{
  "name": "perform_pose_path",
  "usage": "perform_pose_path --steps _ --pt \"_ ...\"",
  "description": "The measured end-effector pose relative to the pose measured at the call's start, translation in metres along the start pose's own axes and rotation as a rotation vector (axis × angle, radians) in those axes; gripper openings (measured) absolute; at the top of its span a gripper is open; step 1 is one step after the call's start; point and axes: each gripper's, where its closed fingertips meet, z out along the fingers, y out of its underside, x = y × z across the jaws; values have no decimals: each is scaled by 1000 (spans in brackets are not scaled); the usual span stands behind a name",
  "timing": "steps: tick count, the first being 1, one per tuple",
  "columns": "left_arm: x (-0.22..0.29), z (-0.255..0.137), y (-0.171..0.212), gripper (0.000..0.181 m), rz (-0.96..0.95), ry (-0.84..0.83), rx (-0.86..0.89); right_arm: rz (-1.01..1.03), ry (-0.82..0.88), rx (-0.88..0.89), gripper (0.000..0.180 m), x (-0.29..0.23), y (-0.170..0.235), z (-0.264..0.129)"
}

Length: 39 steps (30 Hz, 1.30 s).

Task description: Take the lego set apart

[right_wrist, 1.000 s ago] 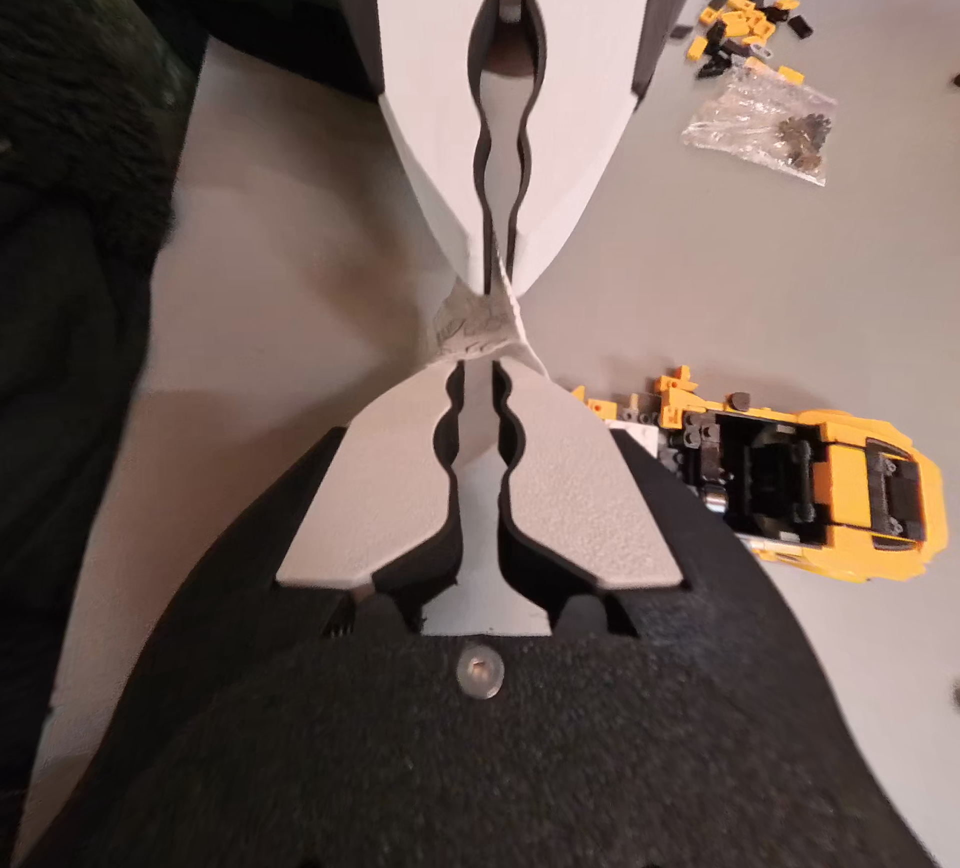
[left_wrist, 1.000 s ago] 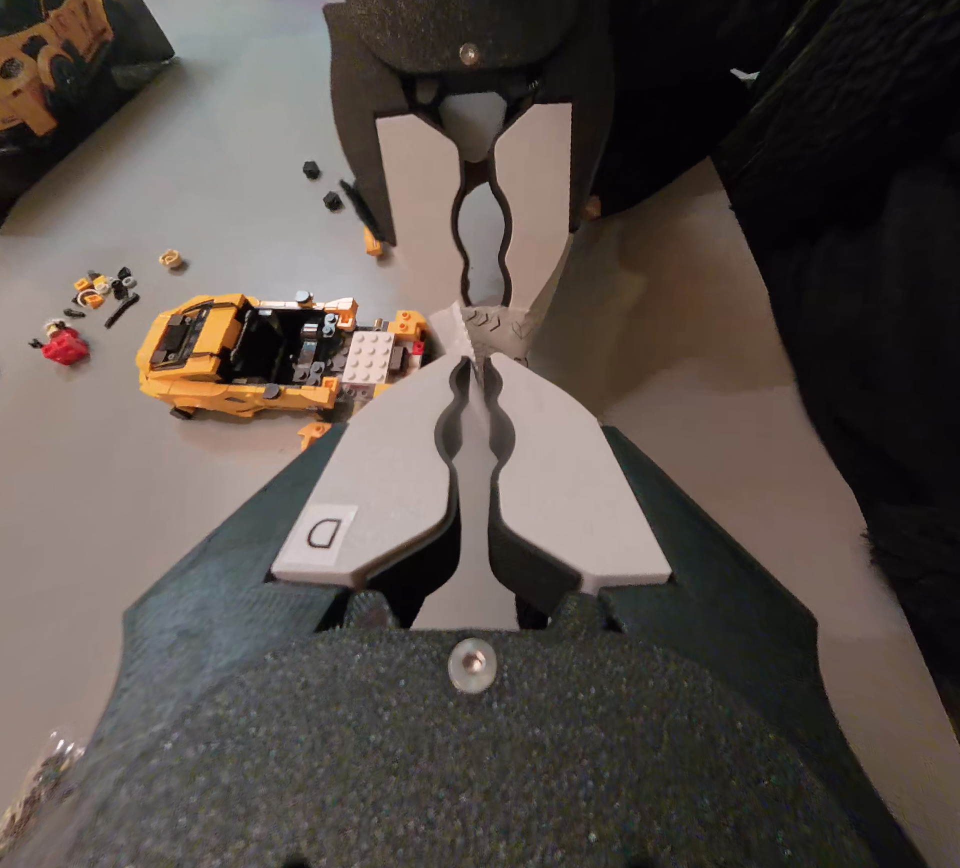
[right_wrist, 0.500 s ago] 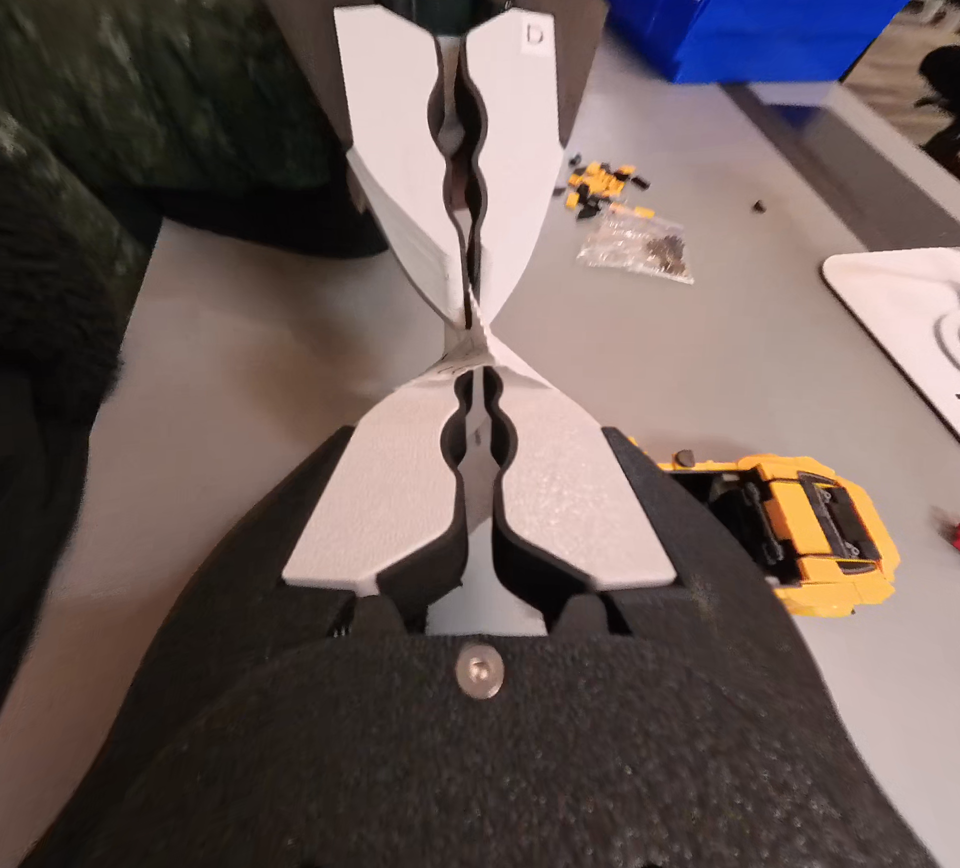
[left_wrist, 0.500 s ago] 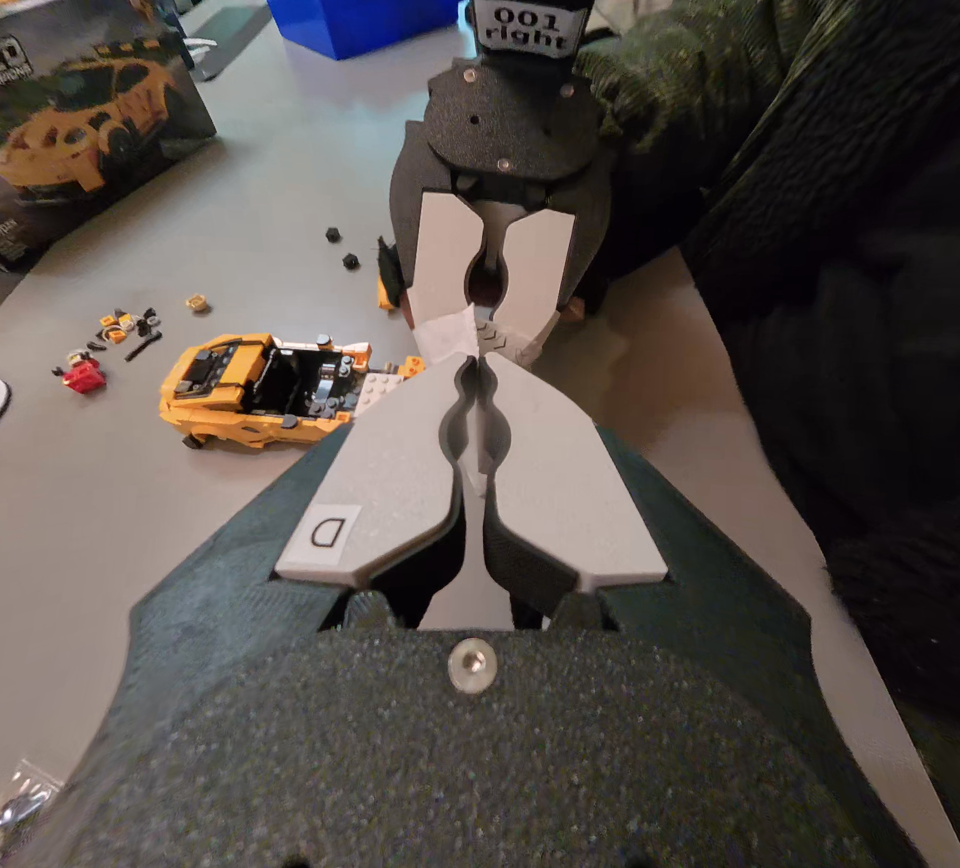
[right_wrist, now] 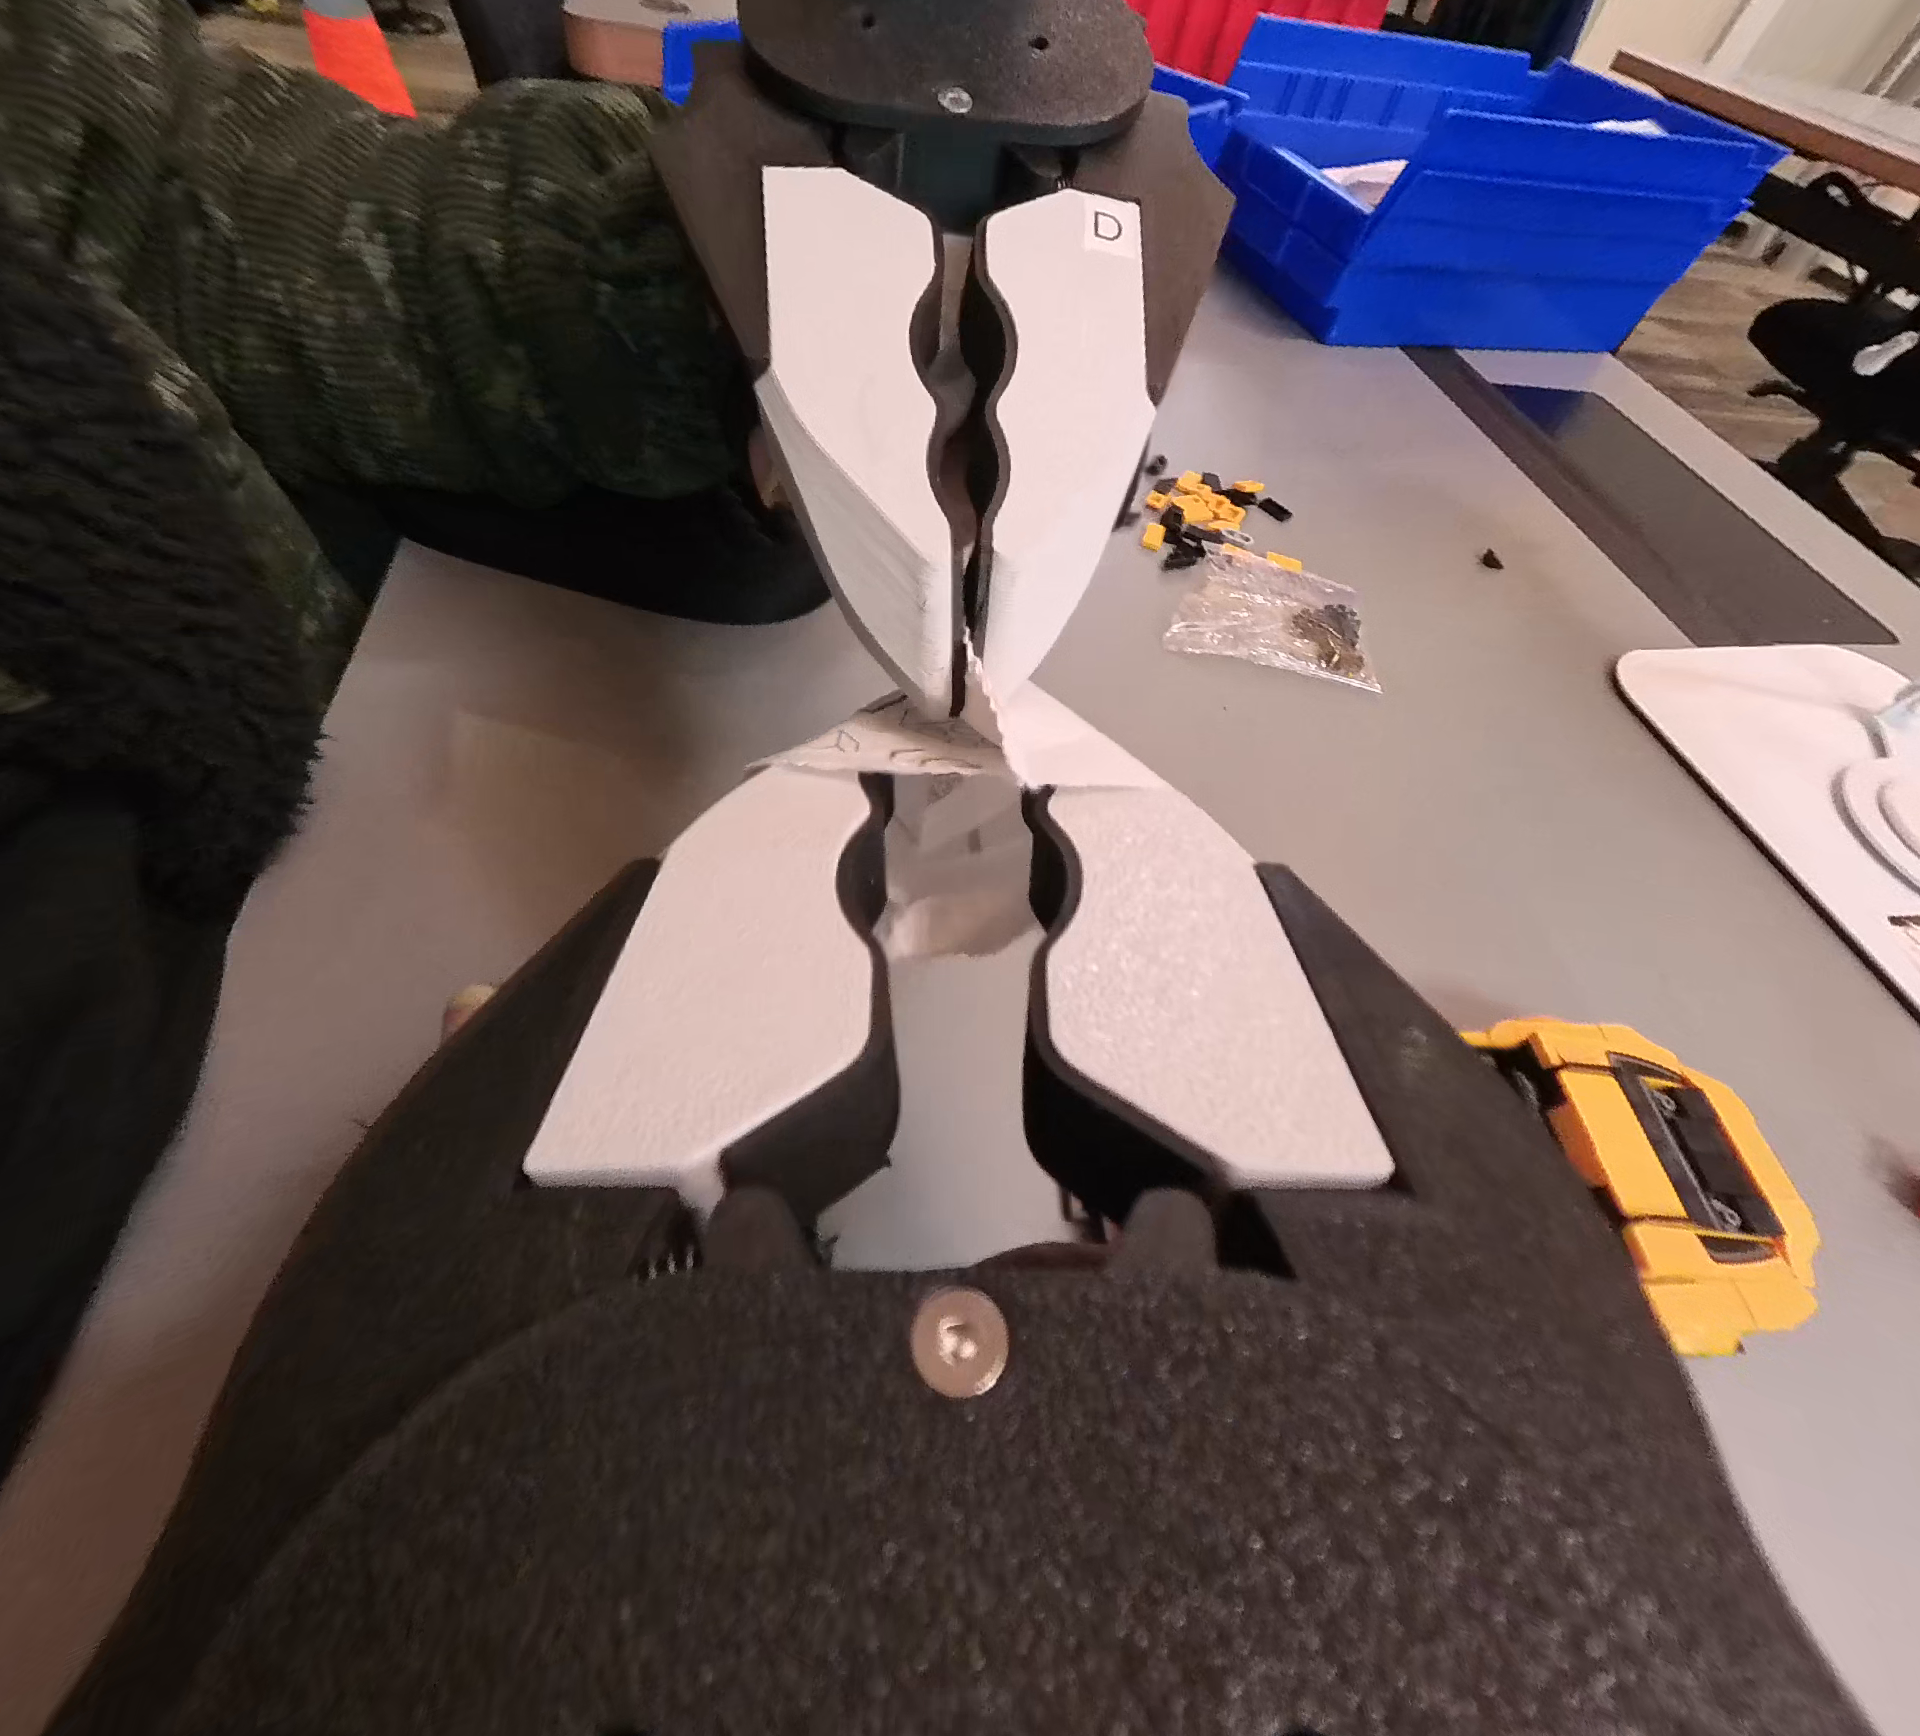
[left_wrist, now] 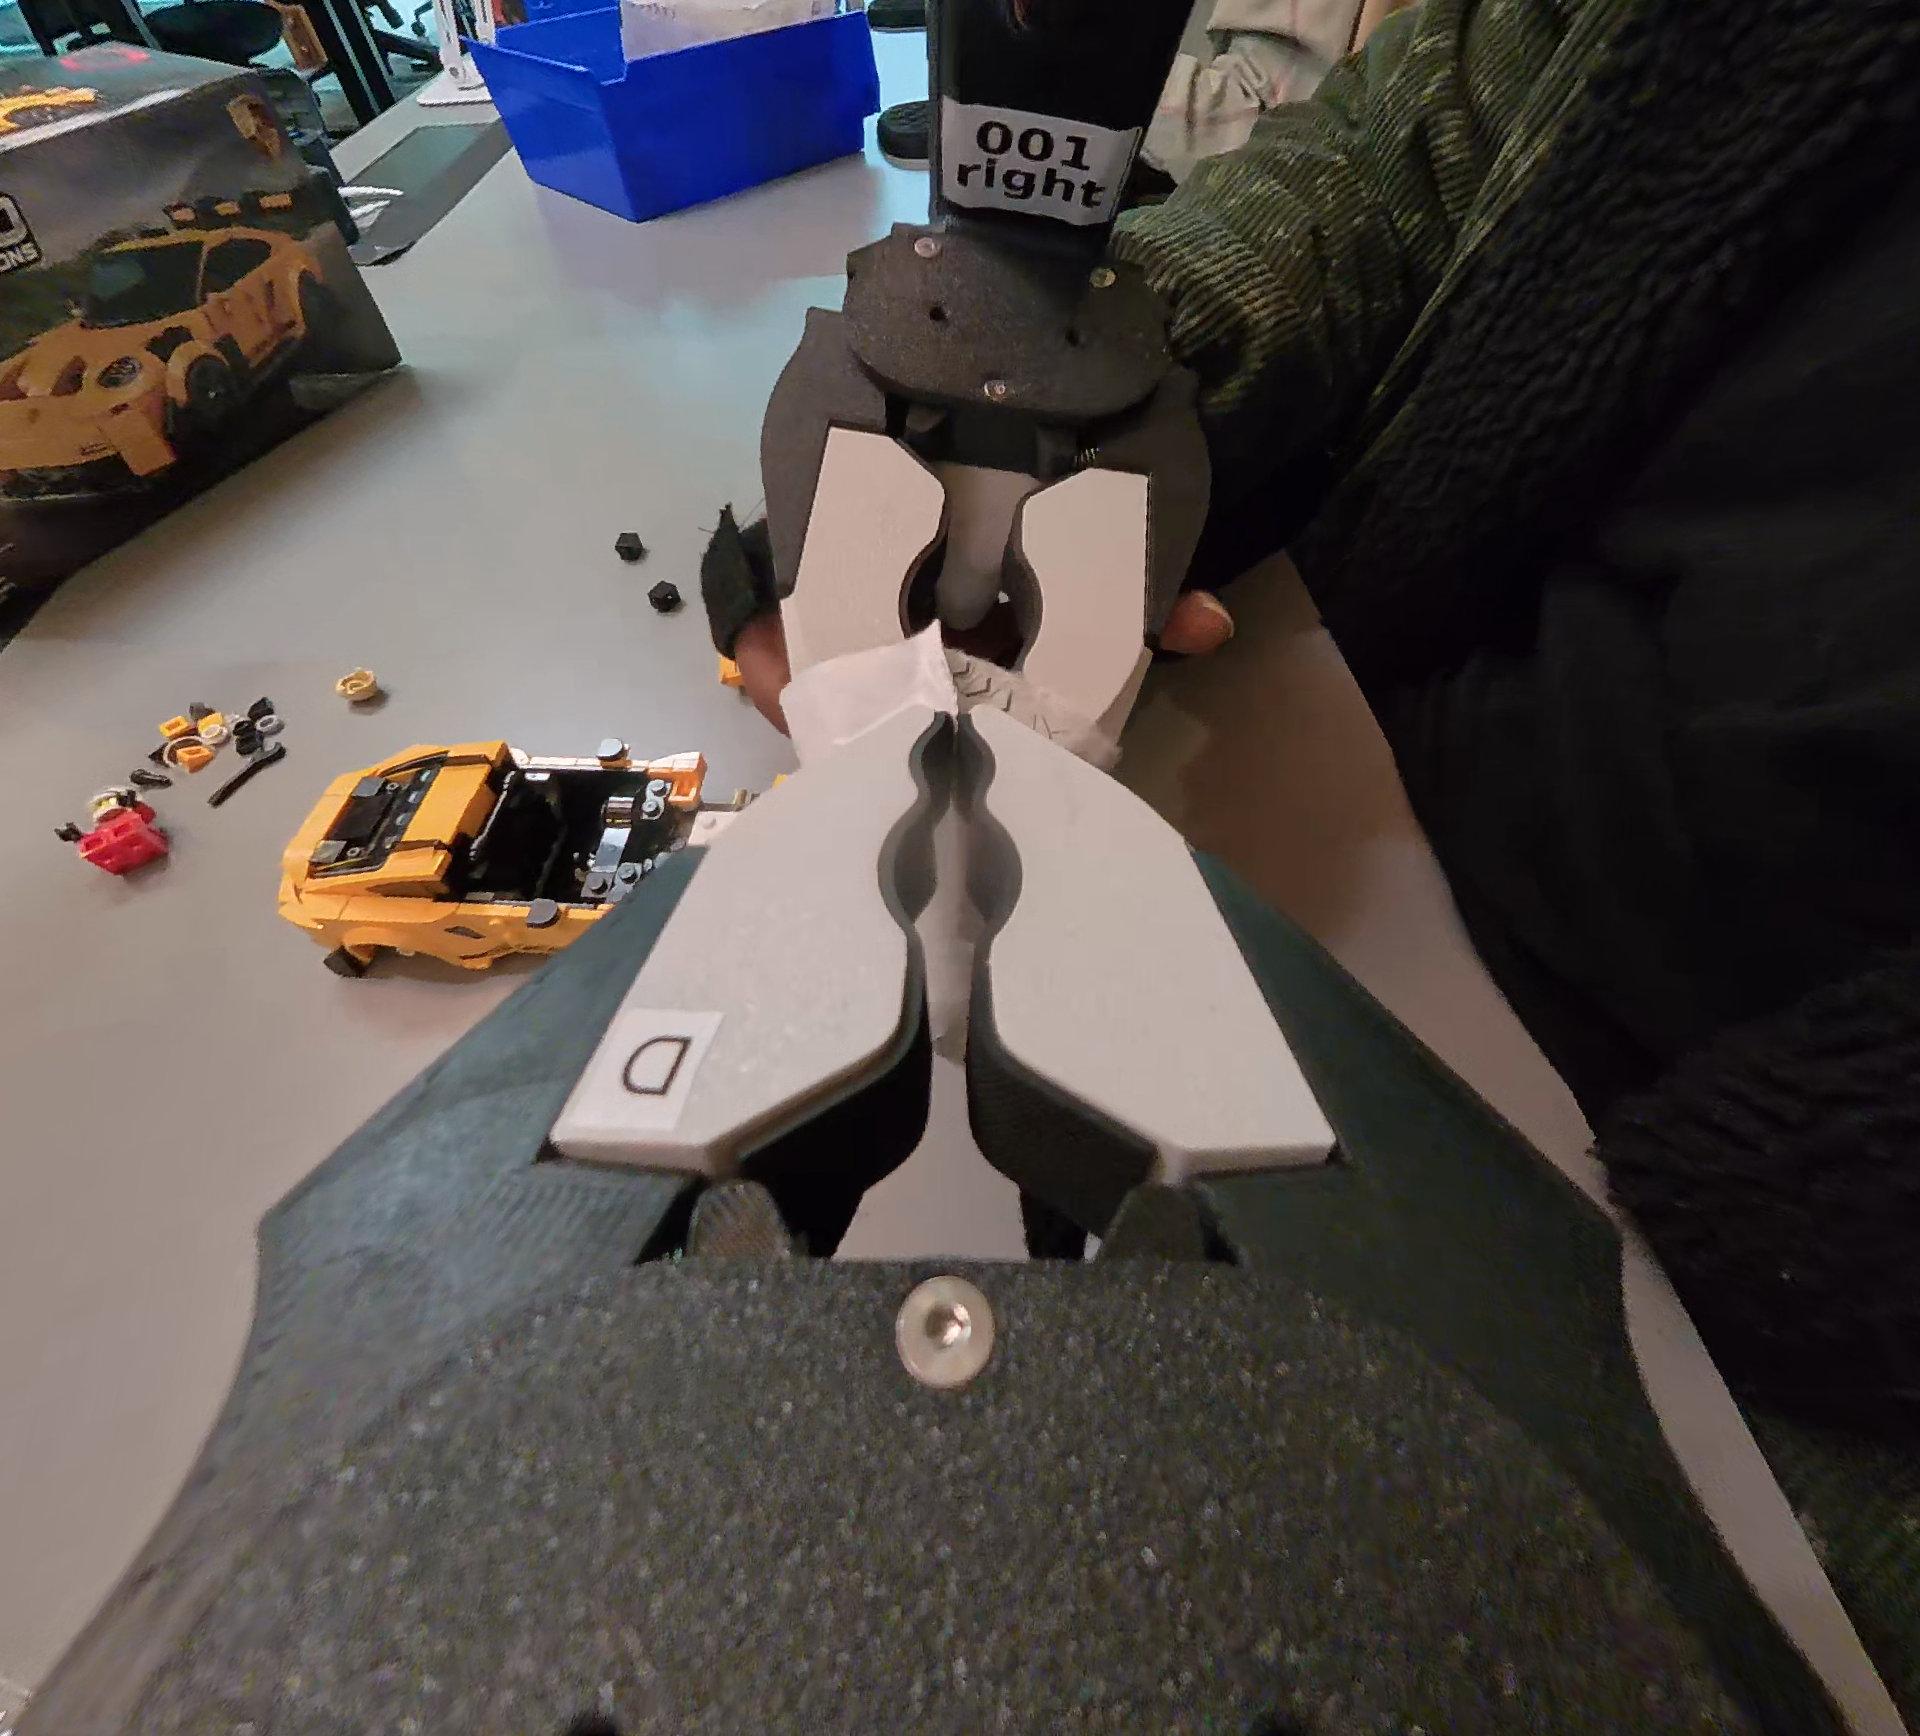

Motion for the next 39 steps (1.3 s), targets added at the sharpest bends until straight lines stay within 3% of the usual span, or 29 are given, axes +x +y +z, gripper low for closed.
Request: perform_pose_path --steps 3,5,6,11,19,25,28,35,39 --pt "2 0 -3 0 -1 8 14 20 -25 30 22 -2 -3 -1" --pt "2 1 -4 0 3 8 18 23 -22 5 1 -1 2 1" --pt "3 2 -2 0 5 13 9 5 -13 6 0 -1 3 2" --pt "3 2 -2 0 6 8 4 4 -1 6 0 0 4 3" --pt "3 3 1 0 7 14 -13 -49 17 -18 16 -3 5 4" --pt "3 3 2 0 4 15 -15 -45 14 -31 16 -3 7 4" --pt "3 2 0 0 -3 19 2 -47 14 -39 0 -4 9 5" --pt "4 3 1 0 1 20 -8 -50 5 -46 0 -6 10 5" --pt "4 4 4 0 4 20 -24 -62 6 -40 11 -7 9 5"
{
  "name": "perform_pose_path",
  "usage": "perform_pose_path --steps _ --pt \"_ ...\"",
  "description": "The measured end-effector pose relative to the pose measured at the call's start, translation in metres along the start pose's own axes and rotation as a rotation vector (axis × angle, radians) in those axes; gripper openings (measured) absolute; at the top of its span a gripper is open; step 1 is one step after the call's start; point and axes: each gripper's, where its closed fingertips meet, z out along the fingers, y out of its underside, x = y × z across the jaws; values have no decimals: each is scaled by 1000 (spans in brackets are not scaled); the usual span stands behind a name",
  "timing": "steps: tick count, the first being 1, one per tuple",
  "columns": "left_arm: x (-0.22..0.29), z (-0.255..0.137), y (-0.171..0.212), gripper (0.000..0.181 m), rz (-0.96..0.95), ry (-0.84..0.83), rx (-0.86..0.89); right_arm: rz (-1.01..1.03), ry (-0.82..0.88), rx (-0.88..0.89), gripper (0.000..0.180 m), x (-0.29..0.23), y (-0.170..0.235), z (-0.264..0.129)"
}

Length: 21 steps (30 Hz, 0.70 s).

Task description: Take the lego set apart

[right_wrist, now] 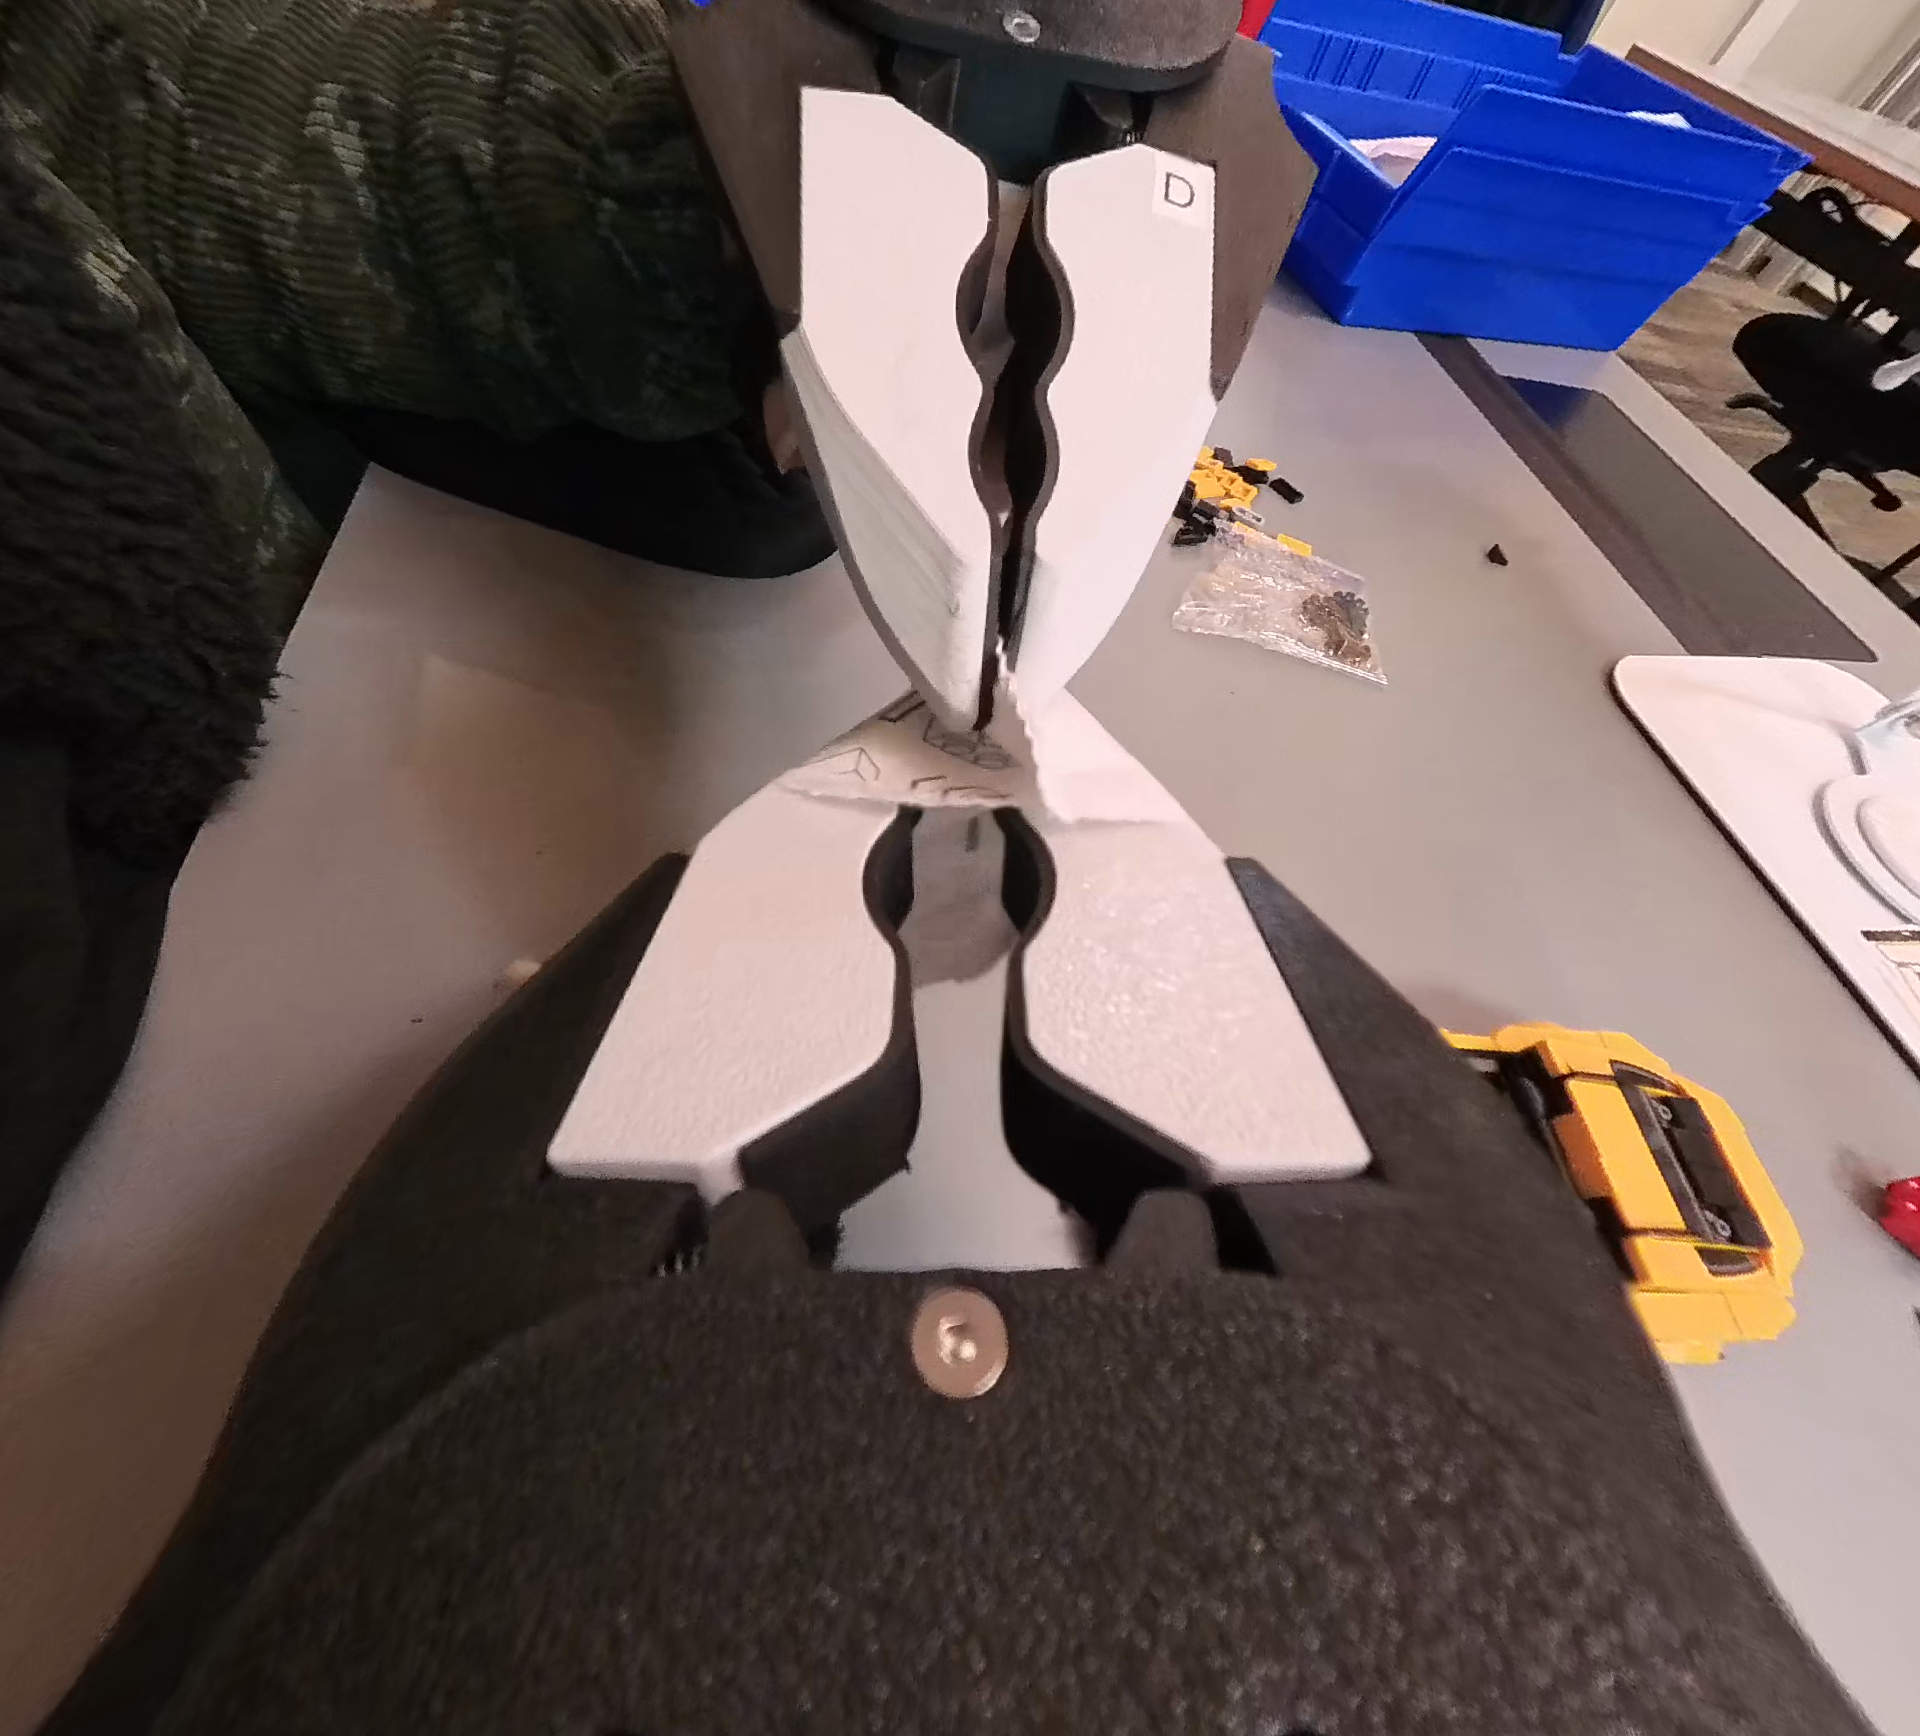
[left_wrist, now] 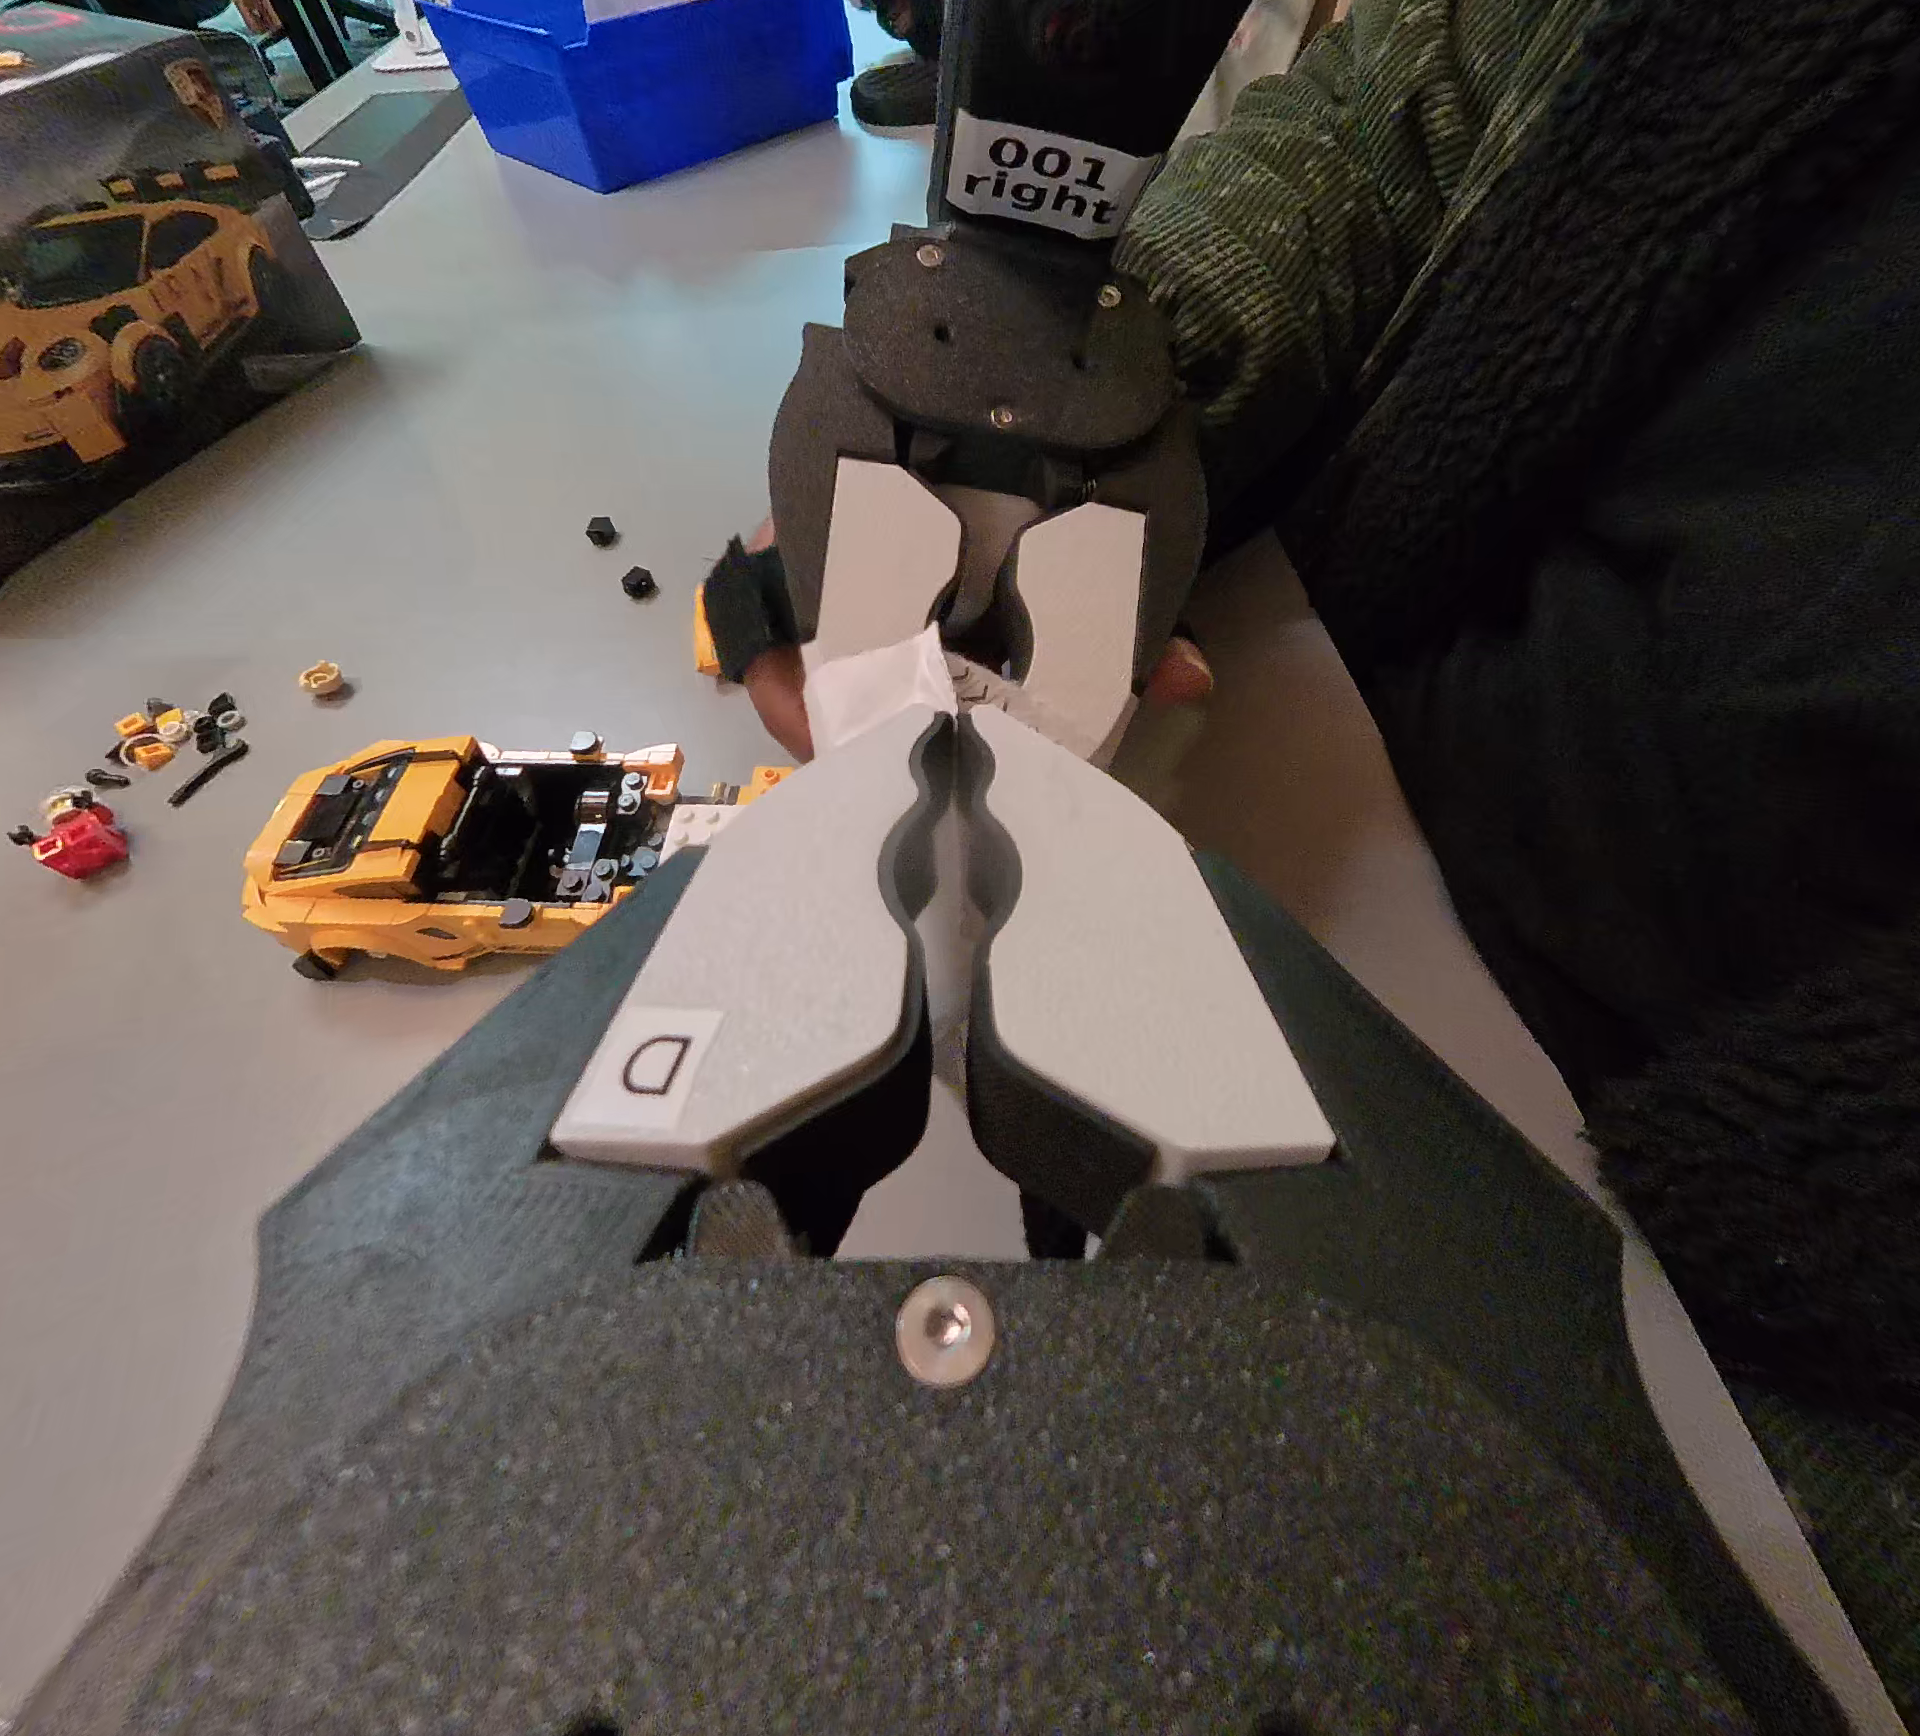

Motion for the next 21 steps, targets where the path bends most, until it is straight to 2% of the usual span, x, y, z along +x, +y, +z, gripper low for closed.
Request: perform_pose_path --steps 13,16,21 --pt "-4 -4 1 0 -11 -10 12 -11 17 -4 23 5 0 -4" --pt "-15 -15 -4 0 -27 -51 69 38 15 54 35 14 -11 -17" --pt "-34 -35 -13 0 -76 -97 210 86 98 181 39 40 -29 -49"
